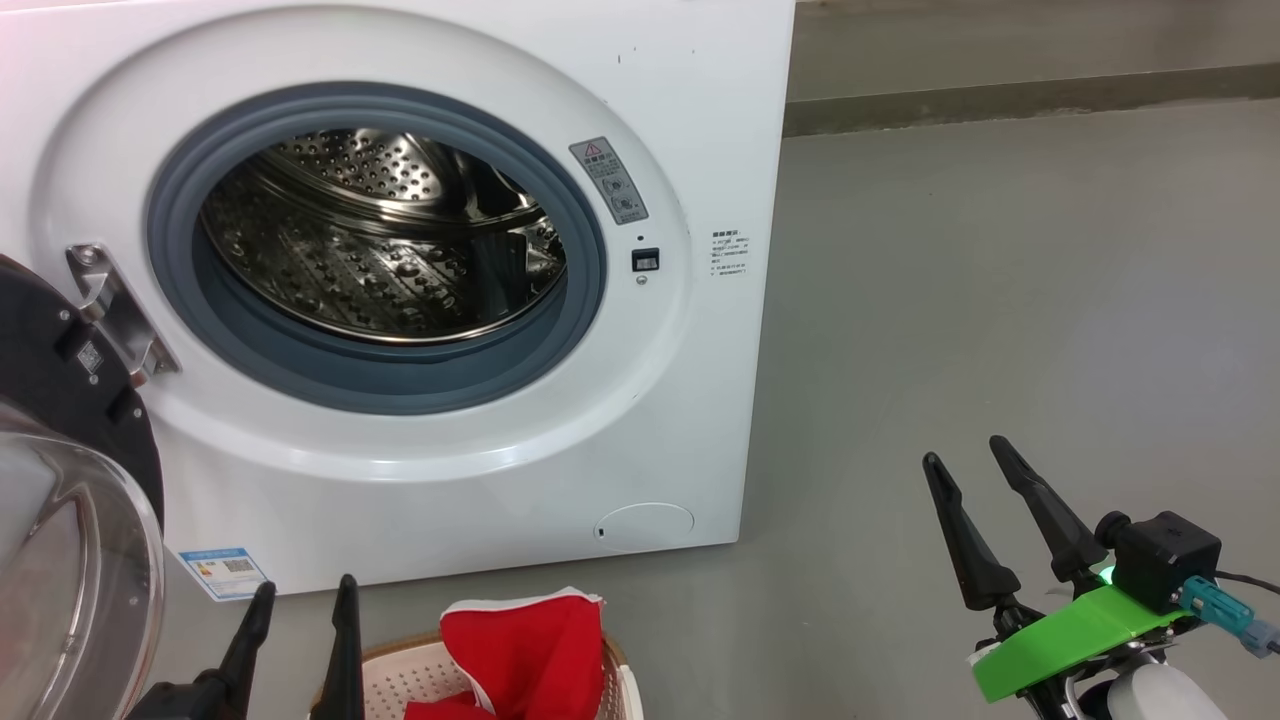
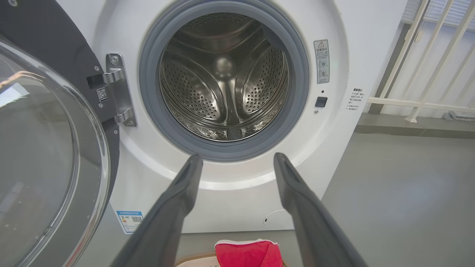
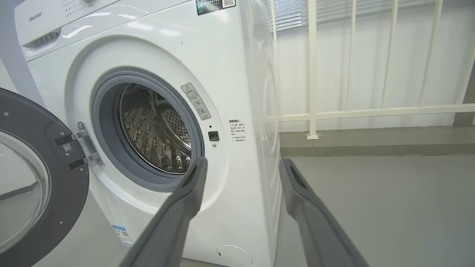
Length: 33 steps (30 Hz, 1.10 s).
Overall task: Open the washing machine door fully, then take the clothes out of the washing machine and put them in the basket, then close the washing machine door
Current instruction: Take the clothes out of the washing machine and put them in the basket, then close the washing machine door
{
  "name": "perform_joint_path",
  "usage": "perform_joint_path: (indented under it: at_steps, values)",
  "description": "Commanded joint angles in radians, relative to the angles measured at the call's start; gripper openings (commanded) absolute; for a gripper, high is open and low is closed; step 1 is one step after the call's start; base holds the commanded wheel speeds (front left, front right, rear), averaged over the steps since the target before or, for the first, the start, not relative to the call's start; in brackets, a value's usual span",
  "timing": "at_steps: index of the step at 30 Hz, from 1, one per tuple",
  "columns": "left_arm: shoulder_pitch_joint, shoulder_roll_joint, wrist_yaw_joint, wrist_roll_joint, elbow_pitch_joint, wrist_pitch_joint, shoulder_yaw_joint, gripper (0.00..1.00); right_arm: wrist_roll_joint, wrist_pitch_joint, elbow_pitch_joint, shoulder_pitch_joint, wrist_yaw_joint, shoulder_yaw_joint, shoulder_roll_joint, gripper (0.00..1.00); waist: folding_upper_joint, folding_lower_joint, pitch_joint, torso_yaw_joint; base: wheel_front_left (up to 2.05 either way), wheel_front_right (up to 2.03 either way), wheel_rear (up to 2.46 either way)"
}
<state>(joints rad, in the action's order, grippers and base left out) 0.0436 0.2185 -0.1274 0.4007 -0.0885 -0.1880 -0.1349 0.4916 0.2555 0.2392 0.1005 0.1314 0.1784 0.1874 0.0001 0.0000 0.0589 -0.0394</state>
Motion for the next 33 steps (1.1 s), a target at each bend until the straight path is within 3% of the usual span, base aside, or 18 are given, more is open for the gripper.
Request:
perform_joint_path:
  at_steps: [1, 33]
  values:
    - [-0.028, 0.012, -0.008, 0.009, 0.014, -0.012, 0.042, 1.00, -0.003, 0.006, -0.023, 0.003, -0.001, 0.021, 0.014, 1.00, -0.0001, 0.0000, 0.000, -0.001, 0.00, 0.00, 0.00]
    - [-0.056, 0.015, 0.012, 0.054, -0.031, -0.041, 0.046, 1.00, 0.003, 0.006, -0.019, 0.007, -0.001, 0.026, 0.020, 1.00, -0.0001, 0.0000, -0.006, 0.002, 0.00, 0.00, 0.00]
